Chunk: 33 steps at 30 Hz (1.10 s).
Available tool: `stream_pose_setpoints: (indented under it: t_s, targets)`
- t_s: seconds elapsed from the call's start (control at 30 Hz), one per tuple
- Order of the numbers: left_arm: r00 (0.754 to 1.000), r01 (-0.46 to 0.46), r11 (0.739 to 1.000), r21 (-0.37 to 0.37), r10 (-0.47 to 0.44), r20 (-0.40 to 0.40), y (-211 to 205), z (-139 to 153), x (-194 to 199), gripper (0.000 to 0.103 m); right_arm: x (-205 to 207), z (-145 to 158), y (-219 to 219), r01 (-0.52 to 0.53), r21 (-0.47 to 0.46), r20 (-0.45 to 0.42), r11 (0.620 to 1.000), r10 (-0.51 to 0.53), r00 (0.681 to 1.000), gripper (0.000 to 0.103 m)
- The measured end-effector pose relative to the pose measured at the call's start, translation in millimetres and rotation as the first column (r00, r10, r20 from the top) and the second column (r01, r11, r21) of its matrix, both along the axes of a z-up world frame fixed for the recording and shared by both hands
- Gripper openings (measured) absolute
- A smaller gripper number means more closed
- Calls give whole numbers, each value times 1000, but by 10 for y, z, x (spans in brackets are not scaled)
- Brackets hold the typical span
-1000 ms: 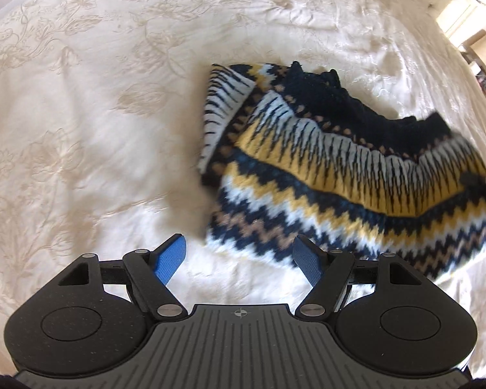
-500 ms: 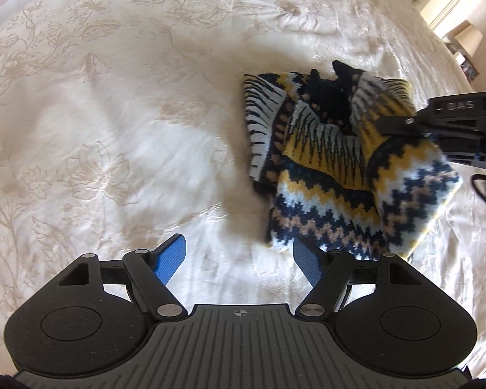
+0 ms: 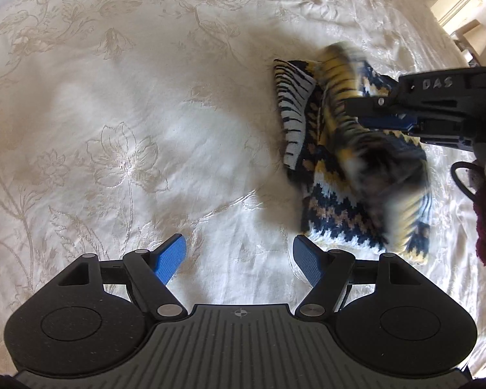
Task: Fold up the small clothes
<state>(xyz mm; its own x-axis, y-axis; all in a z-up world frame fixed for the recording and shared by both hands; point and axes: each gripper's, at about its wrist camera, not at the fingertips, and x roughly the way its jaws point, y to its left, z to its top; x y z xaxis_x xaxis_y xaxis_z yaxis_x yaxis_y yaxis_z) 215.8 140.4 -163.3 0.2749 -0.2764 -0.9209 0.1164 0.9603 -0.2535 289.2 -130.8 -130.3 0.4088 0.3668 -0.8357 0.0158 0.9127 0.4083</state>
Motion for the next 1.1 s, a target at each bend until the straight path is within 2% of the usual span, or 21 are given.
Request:
stream_pose_setpoints:
  t_s: [0.07, 0.2, 0.27, 0.4, 0.47, 0.6, 0.67, 0.77, 0.83, 0.97, 1.03, 1.1]
  targets:
    - [1000, 3, 1000, 0, -3, 1, 3, 13, 40, 71, -22, 52, -11, 6, 63, 33, 998, -8, 999, 35]
    - [1000, 14, 1000, -15, -14, 12, 17, 85, 184, 71, -158, 189, -142, 29, 50, 102, 998, -34, 994, 37]
    - [1000, 16, 999, -31, -15, 19, 11, 134, 300, 71, -256, 247, -209, 35, -3, 136, 999, -34, 990, 50]
    - [999, 22, 997, -73, -20, 38, -56, 238, 606, 71, -509, 291, -245, -4, -137, 177, 991, 29, 984, 54]
    - [999, 28, 994, -101, -23, 44, -114, 272, 764, 71, -654, 274, -178, -41, -216, 193, 975, 84, 978, 66]
    - [999, 29, 981, -190, -24, 27, -300, 259, 1093, 71, -931, 206, 64, -143, -345, 220, 928, 228, 949, 68]
    - [999, 35, 977, -213, -33, 10, -412, 205, 1231, 72, -1026, 146, 228, -190, -394, 222, 899, 293, 930, 76]
    - [998, 47, 972, -230, -55, -25, -584, 60, 1397, 72, -1142, 53, 510, -251, -509, 229, 823, 411, 882, 80]
    - [996, 50, 969, -241, -66, -57, -678, -48, 1490, 72, -1188, -2, 683, -278, -575, 232, 770, 479, 847, 86]
    - [993, 56, 971, -233, -79, -92, -816, -220, 1629, 72, -1199, -141, 894, -323, -652, 206, 687, 569, 796, 86]
    - [993, 67, 974, -214, -87, -83, -847, -266, 1676, 71, -1184, -190, 934, -316, -681, 196, 661, 581, 790, 86]
    - [993, 67, 973, -223, -88, -82, -861, -296, 1713, 70, -1154, -224, 932, -315, -689, 190, 653, 581, 791, 83]
